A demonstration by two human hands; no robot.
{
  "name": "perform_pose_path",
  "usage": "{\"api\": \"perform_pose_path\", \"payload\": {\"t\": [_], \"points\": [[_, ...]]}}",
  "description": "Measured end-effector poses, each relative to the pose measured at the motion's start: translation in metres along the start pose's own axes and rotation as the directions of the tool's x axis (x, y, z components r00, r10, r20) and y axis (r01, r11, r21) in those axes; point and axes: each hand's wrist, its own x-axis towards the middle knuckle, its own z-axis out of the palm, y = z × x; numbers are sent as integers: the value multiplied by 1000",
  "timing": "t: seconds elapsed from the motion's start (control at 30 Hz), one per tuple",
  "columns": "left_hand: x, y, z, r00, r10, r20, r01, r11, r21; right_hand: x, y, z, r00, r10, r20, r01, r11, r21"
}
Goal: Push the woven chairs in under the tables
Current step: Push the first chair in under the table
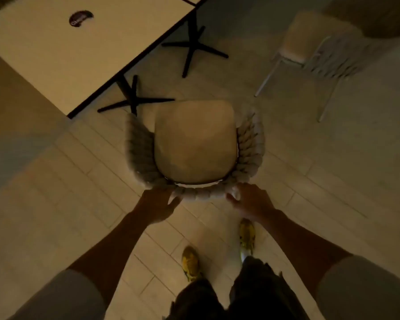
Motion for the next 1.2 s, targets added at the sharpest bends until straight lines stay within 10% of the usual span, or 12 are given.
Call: {"api": "perform_pose_path", "payload": {"t": [0.37,0.5,0.7,1.03,1.2], "points": [[99,-62,45,992,124,-8,-124,992,20,80,-11,55,970,-63,-237,32,991,-133],[108,-58,72,990,128,55,-132,987,93,98,-11,85,987,-99,-130,64,966,-250],[94,-41,106,978,-48,-203,90,975,205,98,-6,89,981,-171,-87,119,899,-421],[103,32,121,984,123,-131,-72,938,338,100,54,60,981,-112,158,182,815,-551],[109,67,123,991,115,-72,-79,920,383,110,104,52,952,-305,16,261,787,-560]]}}
